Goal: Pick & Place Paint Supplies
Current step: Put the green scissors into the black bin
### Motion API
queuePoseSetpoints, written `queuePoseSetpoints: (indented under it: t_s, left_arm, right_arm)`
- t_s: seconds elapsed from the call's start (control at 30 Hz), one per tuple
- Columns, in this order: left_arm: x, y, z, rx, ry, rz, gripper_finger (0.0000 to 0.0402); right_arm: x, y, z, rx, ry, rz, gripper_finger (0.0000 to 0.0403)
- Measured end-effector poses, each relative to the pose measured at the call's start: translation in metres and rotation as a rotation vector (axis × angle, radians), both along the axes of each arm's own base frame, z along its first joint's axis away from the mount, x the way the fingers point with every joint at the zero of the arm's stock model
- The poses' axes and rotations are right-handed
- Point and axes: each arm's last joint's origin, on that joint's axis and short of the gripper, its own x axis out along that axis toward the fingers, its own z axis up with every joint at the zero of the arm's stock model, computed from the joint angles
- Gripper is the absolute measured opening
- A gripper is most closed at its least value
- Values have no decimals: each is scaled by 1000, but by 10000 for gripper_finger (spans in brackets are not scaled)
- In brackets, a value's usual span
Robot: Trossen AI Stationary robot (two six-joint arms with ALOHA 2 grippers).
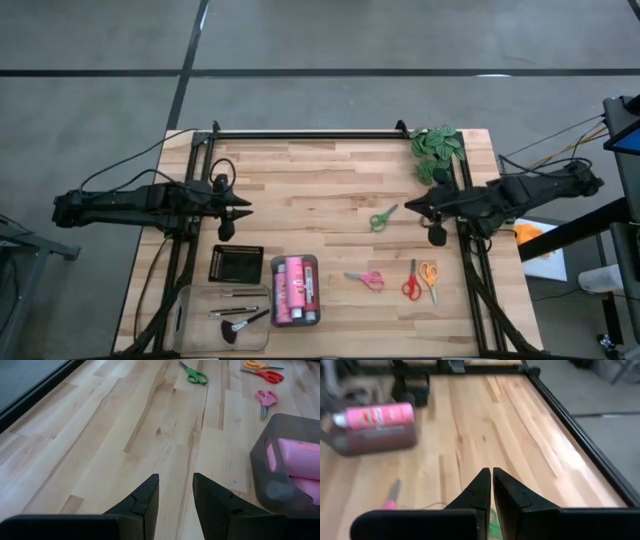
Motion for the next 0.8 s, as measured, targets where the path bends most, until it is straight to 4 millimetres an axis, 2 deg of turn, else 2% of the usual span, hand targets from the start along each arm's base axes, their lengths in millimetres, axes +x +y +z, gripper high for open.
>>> queuePoseSetpoints:
  t_s: [0.13,0.33,0.47,0.6,0.8]
  left_arm:
    - [0,0,0,0,0,0,122]
    - [0,0,0,0,-1,0,123]
    - [0,0,0,0,-1,0,123]
    - [0,0,0,0,0,0,123]
    - [0,0,0,0,-1,0,123]
  right_arm:
    - [24,3,15,-78,114,3,15]
    - [60,12,25,-232,220,98,15]
    - [80,18,23,-266,305,127,15]
    - [92,22,17,-221,399,133,15]
    - [102,9,2,-119,503,122,15]
